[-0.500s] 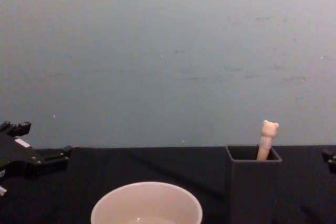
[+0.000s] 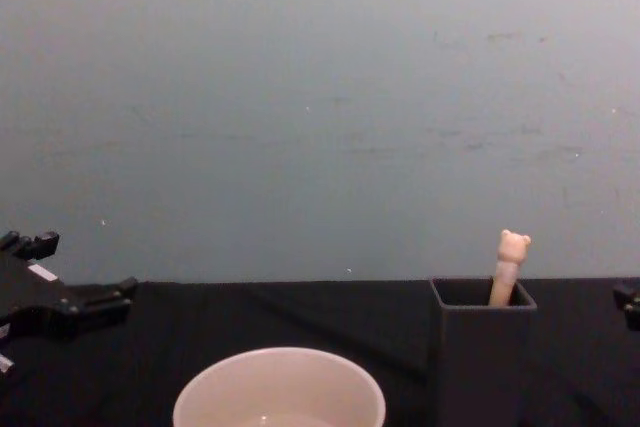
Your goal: Pick up the stirring spoon with one hand, stir inside the cup, then place it back in its original position.
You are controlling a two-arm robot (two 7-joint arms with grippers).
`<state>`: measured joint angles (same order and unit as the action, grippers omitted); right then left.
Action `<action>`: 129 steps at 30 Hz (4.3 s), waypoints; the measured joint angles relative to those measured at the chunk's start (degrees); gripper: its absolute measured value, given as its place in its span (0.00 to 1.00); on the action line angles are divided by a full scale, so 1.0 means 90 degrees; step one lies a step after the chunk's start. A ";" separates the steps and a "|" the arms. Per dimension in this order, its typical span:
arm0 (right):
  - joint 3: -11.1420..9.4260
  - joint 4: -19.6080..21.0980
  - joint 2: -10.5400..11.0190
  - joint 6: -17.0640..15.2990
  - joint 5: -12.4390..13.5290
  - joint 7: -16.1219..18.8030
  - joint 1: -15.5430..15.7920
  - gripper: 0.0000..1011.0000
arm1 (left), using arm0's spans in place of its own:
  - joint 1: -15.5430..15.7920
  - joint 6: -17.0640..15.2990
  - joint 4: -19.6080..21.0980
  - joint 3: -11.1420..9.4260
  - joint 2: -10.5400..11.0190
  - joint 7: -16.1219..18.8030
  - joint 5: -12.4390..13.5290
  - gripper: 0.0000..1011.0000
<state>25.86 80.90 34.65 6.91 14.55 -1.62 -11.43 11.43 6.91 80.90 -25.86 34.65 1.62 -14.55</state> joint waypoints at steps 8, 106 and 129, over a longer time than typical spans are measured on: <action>0.0000 0.0000 0.0000 0.0000 0.0000 0.0000 0.0000 0.99 | 0.0000 0.0000 0.0000 0.0000 0.0000 0.0000 0.0000 0.99; -0.0475 -0.0012 -0.1032 -0.1786 0.1714 0.2839 -0.0670 0.99 | 0.0000 0.0000 0.0000 0.0000 0.0000 0.0000 0.0000 0.99; -0.0474 -0.0011 -0.1026 -0.1799 0.1705 0.2843 -0.0674 0.99 | 0.0000 0.0000 0.0000 0.0000 0.0000 0.0000 0.0000 0.99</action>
<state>21.60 80.80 25.41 -9.28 29.90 23.97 -17.50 11.43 6.91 80.90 -25.86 34.65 1.62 -14.55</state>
